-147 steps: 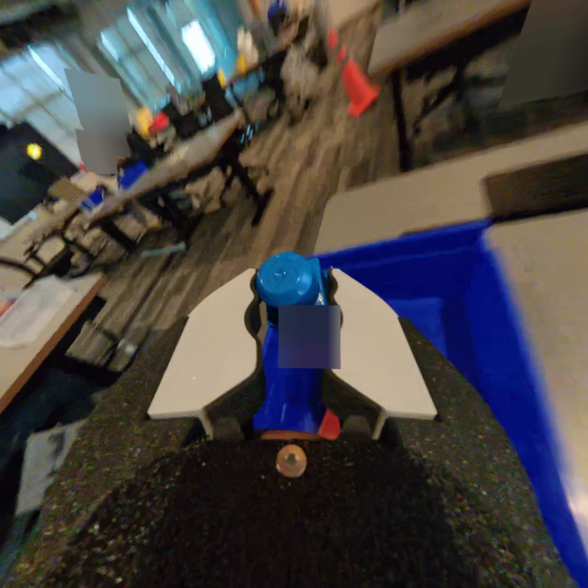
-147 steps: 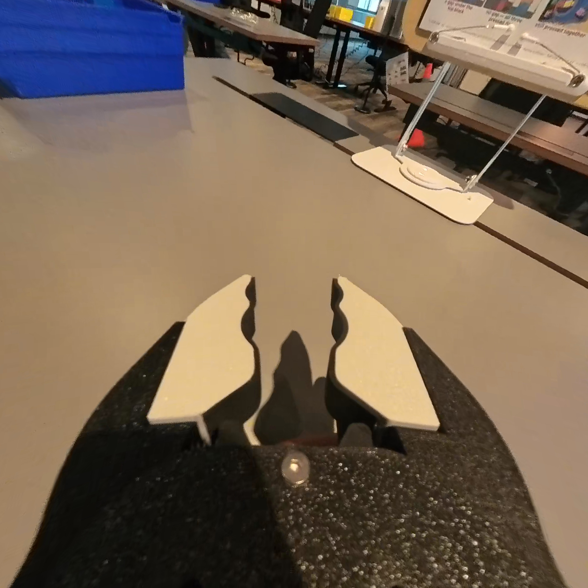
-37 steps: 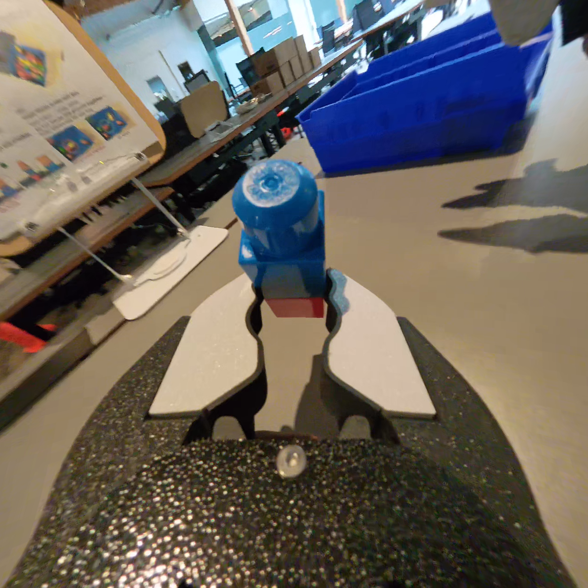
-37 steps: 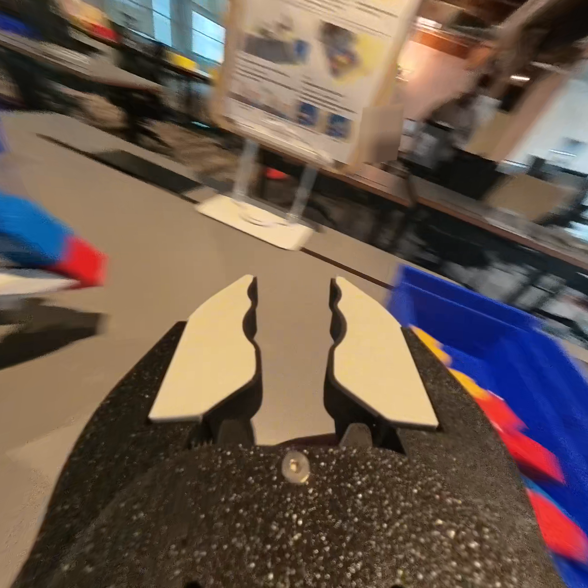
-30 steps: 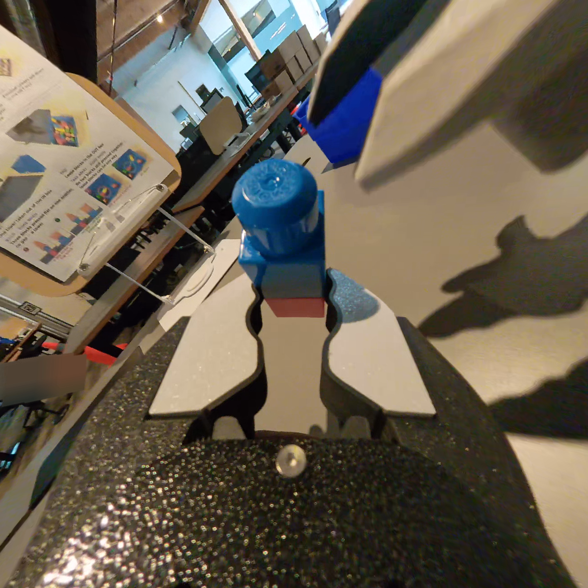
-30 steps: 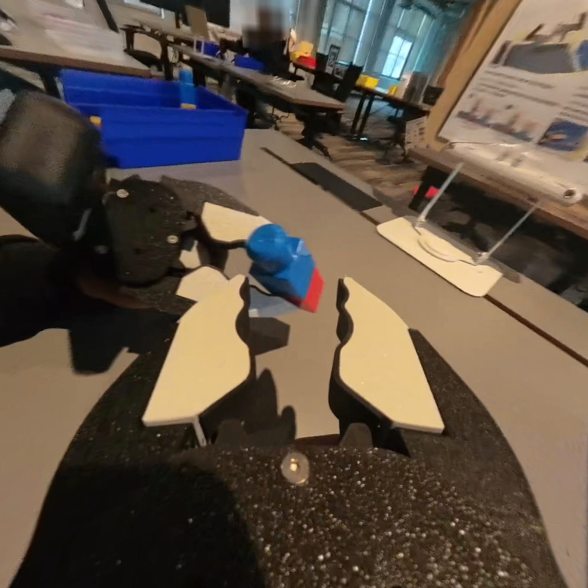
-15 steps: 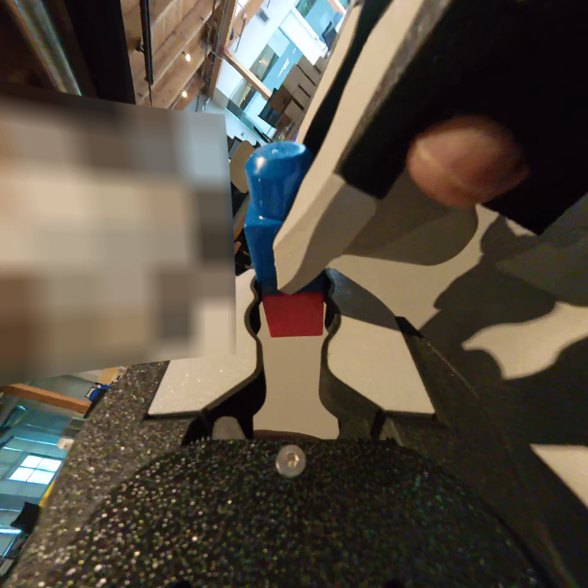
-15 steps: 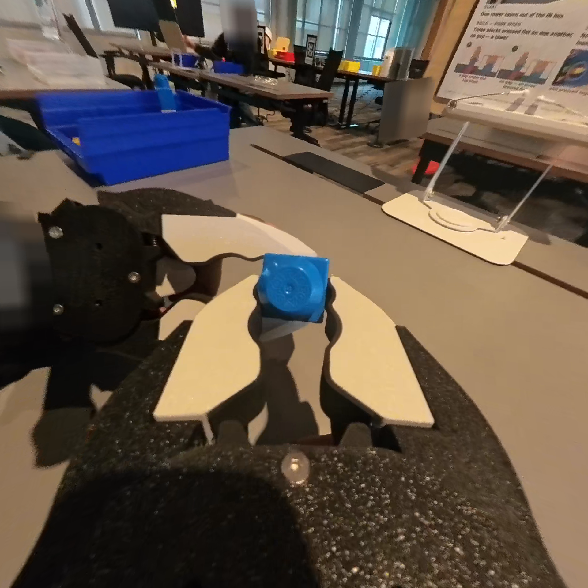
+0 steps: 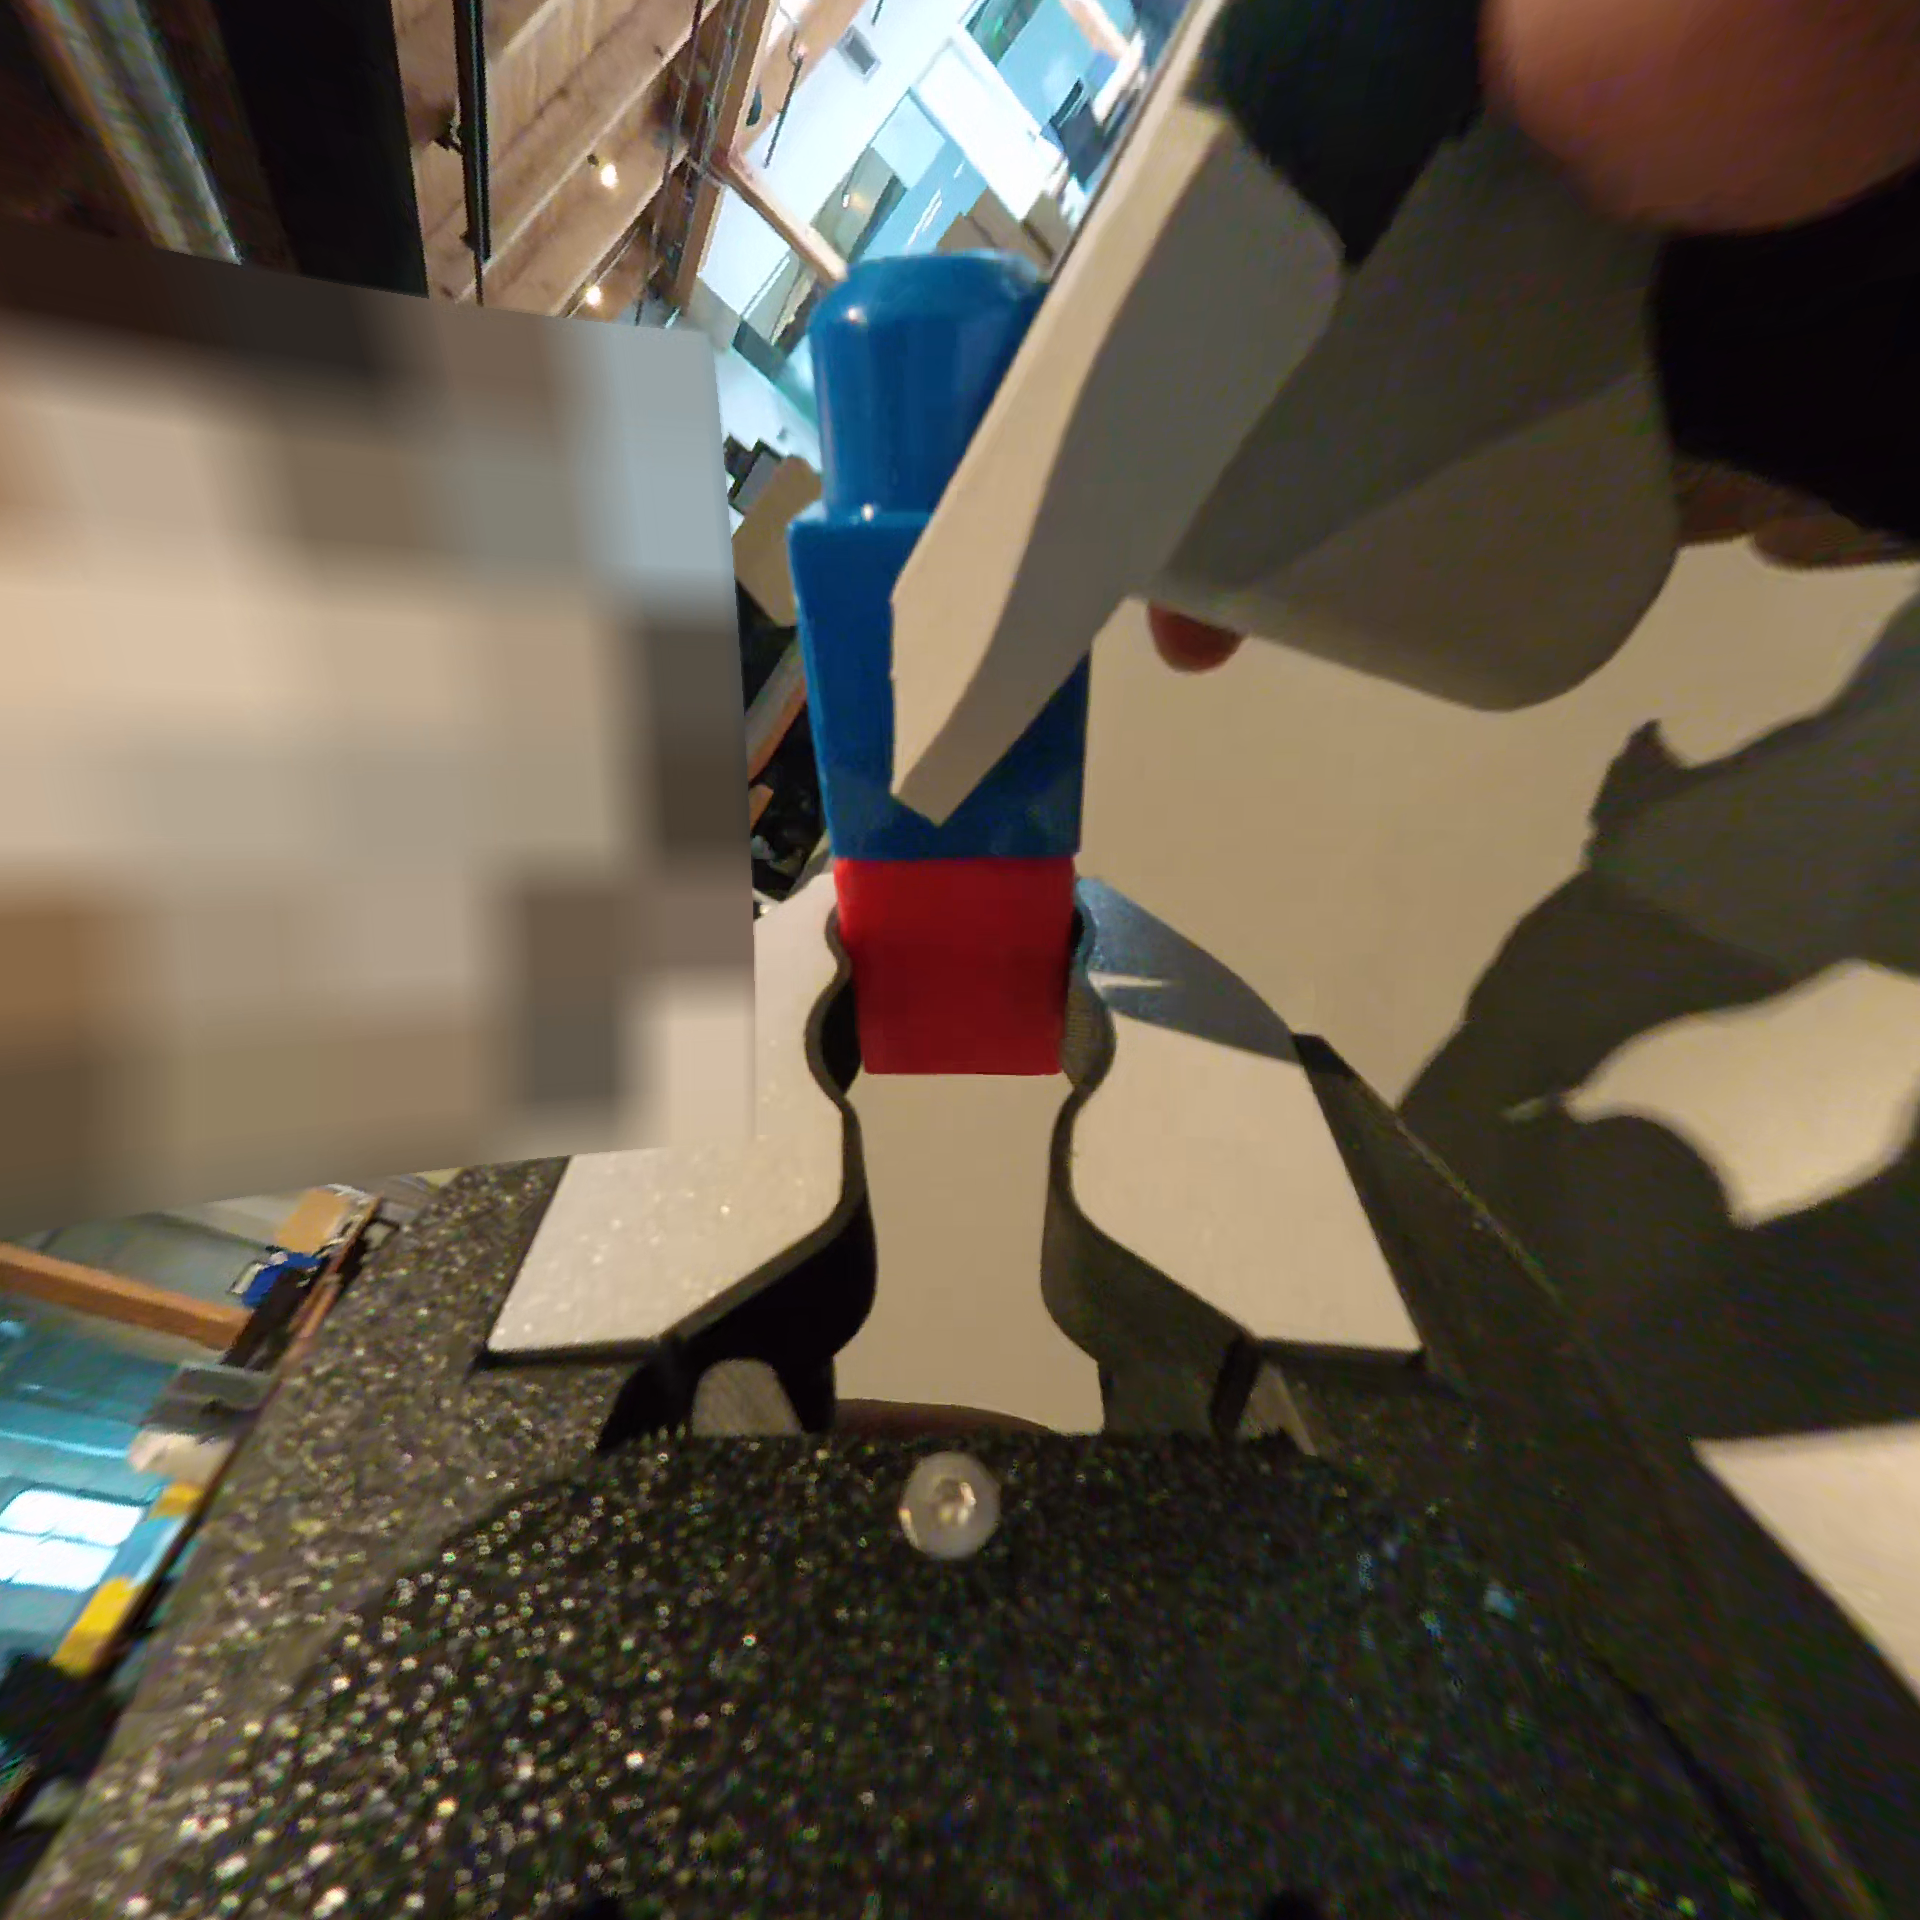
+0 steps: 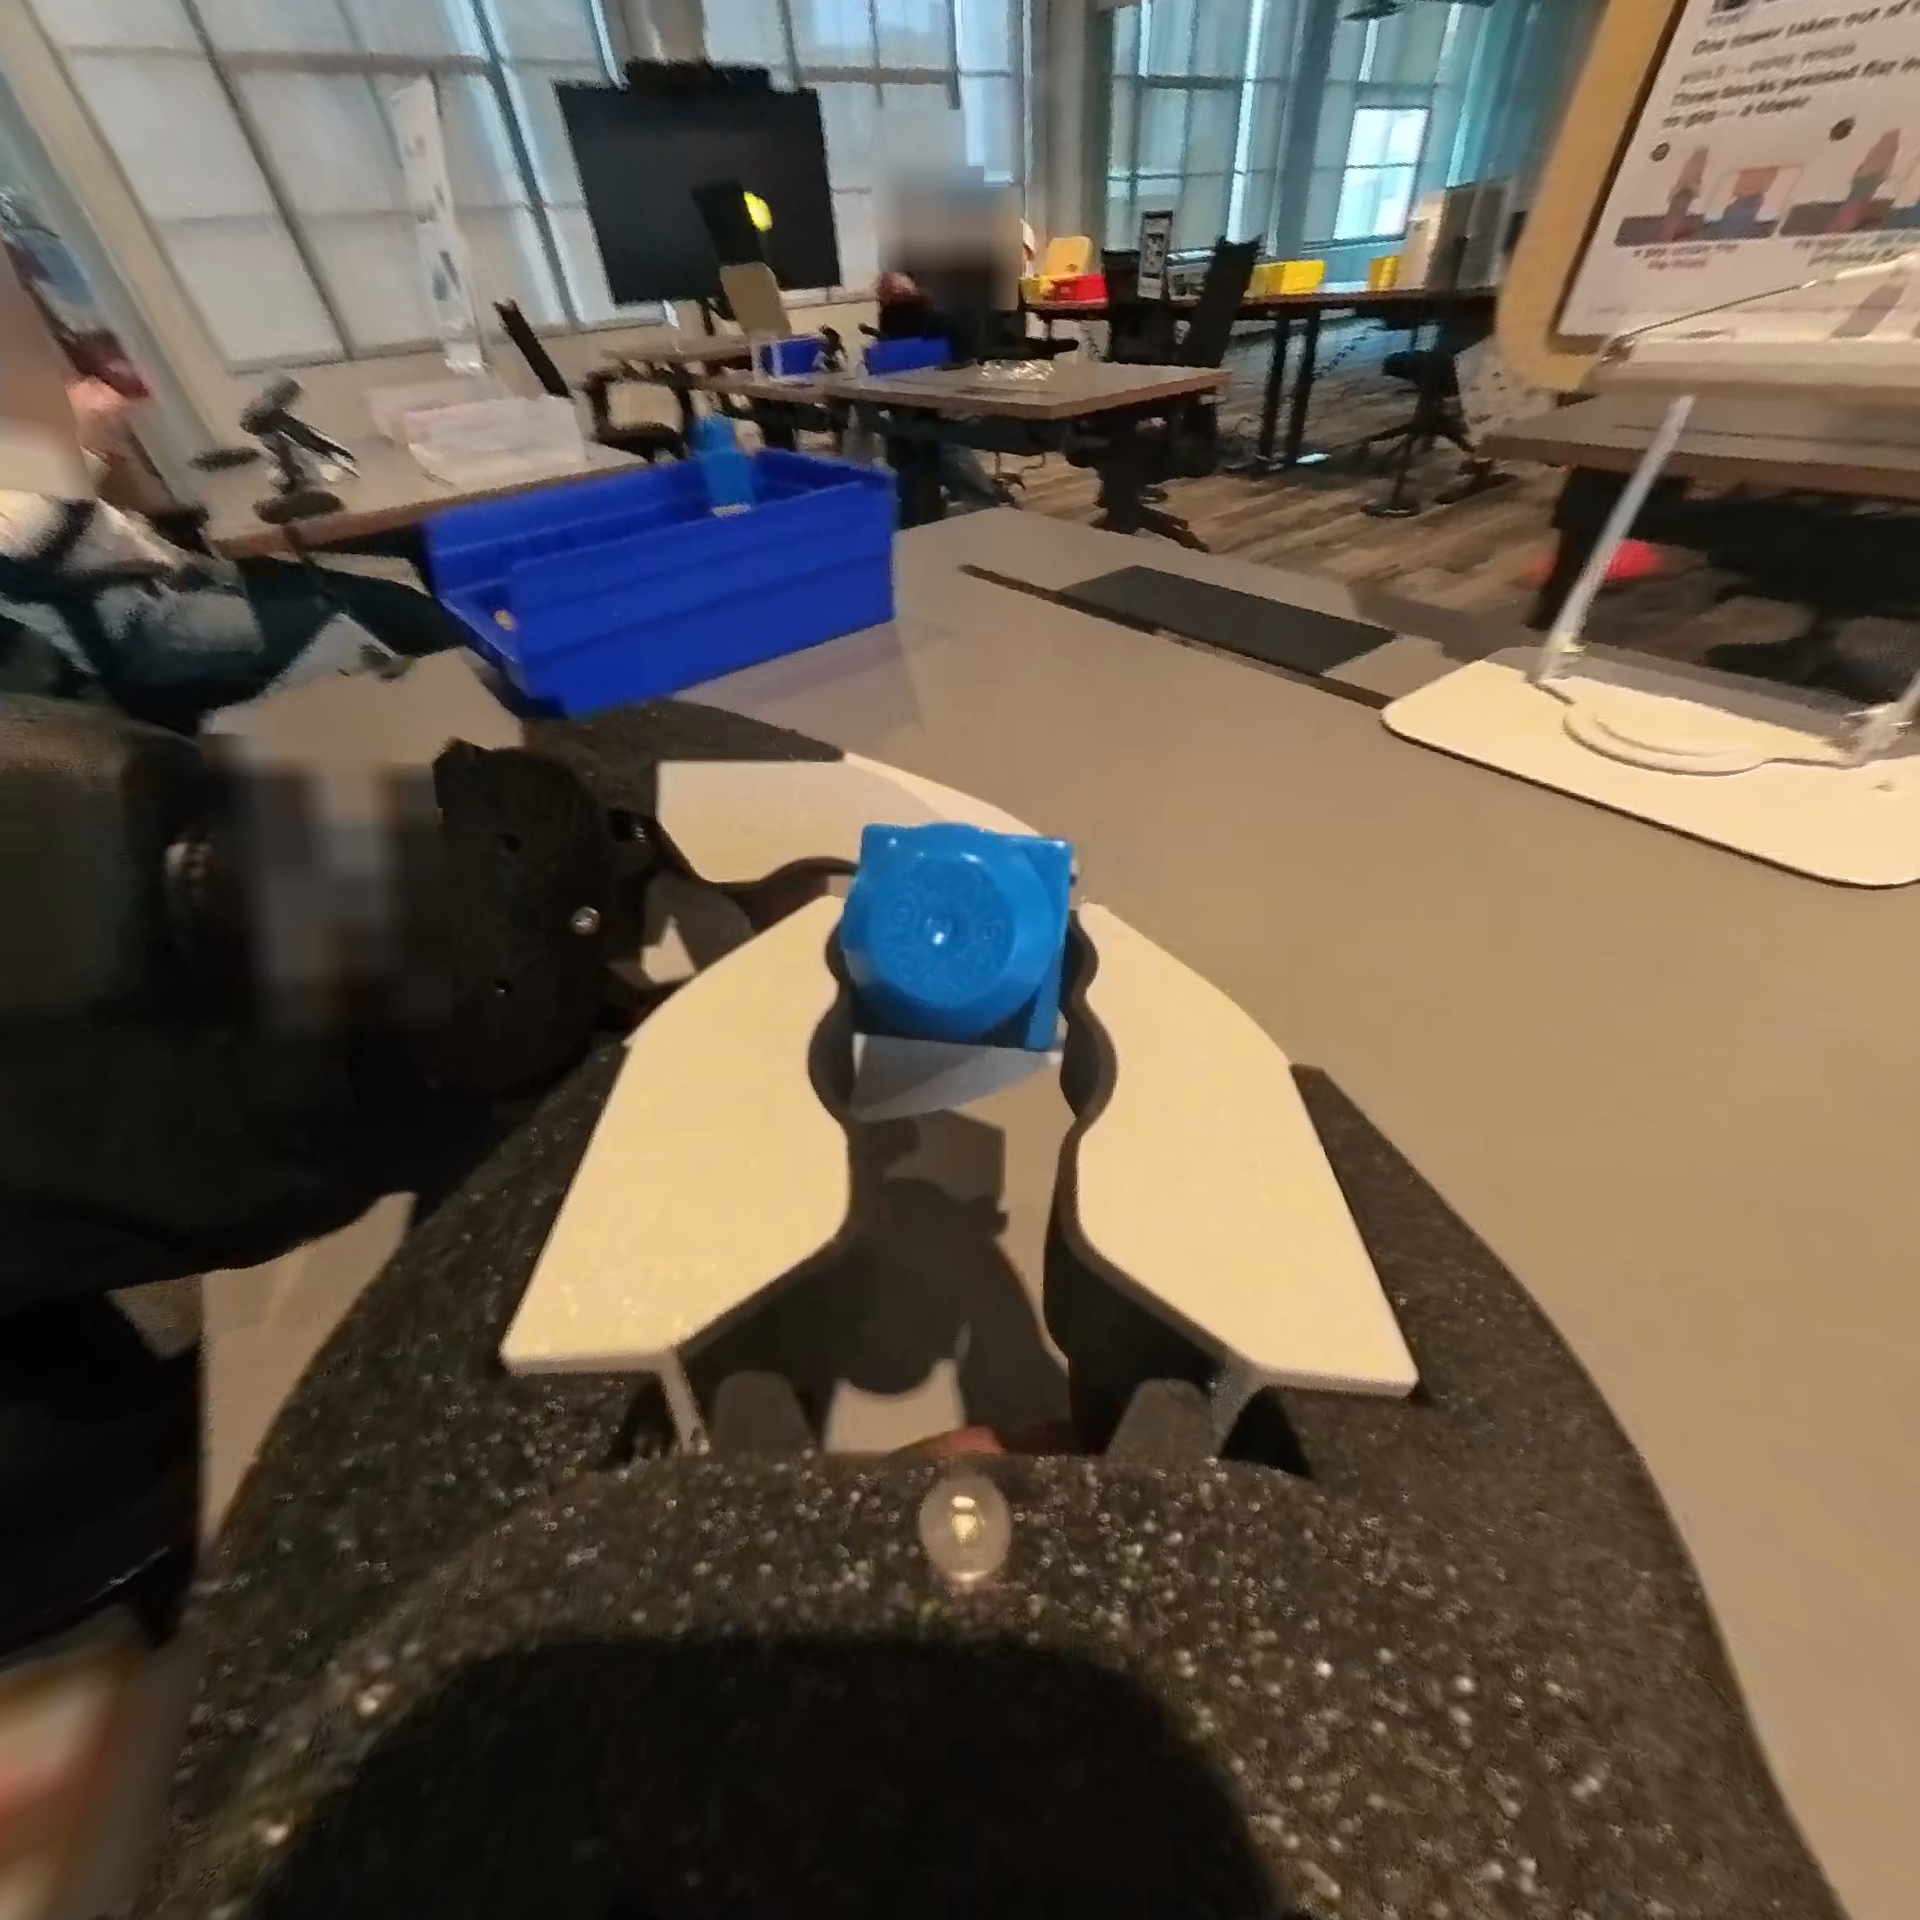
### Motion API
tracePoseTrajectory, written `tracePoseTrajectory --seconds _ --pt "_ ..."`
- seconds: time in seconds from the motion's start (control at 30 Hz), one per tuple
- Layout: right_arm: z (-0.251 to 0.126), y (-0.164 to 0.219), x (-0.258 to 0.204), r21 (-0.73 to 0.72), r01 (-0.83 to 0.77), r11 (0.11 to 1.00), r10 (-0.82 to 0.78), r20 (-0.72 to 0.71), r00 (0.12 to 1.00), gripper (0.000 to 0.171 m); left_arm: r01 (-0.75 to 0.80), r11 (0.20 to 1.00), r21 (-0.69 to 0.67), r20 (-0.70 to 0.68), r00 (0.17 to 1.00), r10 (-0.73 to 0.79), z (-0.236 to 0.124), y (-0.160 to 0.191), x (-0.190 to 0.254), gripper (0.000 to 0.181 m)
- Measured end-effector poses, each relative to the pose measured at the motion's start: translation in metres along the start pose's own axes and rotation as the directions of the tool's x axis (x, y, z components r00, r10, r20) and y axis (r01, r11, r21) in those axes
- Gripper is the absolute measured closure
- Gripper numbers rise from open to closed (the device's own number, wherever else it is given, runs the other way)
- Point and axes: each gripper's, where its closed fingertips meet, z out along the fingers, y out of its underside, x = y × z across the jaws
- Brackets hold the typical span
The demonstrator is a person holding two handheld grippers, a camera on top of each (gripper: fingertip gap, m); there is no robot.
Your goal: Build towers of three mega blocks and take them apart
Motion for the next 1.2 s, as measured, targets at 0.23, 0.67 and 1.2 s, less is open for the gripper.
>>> tracePoseTrajectory --seconds 0.23,0.67,1.2 --pt "-0.011 -0.015 0.005 0.117 -0.184 0.976 0.171 0.117 0.978 0.135 0.175 0.98 0.089 -0.103 0.981 -0.166 -0.003 -0.017 0.005 0.146" --pt "-0.136 -0.077 0.13 0.117 0.324 0.939 -0.162 -0.681 0.714 0.135 0.21 0.976 -0.048 -0.084 0.973 -0.214 0.004 0.011 0.003 0.146" --pt "-0.243 -0.007 0.269 0.105 -0.009 0.994 0.091 -0.814 0.574 0.112 0.201 0.976 -0.086 -0.118 0.97 -0.21 0.01 0.018 0.016 0.146"
